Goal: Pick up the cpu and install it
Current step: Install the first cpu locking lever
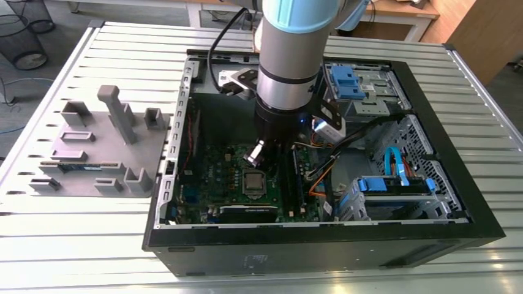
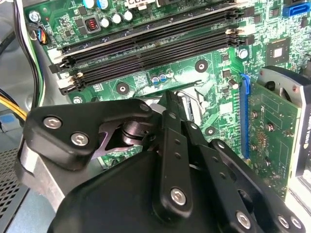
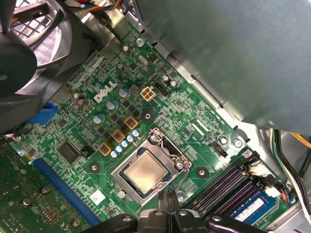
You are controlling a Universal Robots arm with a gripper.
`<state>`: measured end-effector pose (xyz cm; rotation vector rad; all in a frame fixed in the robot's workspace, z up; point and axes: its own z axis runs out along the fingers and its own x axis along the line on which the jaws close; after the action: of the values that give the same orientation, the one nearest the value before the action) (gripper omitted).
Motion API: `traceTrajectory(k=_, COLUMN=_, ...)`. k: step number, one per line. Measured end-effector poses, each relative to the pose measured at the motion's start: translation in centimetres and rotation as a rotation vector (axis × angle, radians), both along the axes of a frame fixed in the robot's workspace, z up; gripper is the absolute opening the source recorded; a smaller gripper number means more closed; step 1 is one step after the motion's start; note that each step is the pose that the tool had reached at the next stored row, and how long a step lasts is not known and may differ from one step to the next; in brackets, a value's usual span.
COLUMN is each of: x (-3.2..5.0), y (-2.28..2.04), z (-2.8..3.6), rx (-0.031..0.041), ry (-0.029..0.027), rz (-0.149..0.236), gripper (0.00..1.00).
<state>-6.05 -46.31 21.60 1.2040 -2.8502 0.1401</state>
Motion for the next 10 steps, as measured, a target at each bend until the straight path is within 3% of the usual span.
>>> traceTrajectory(k=10, x=-0.02, y=-0.23, z=0.00, rx=-0.0003, ry=0.0001, rz=0.000, gripper=0.11)
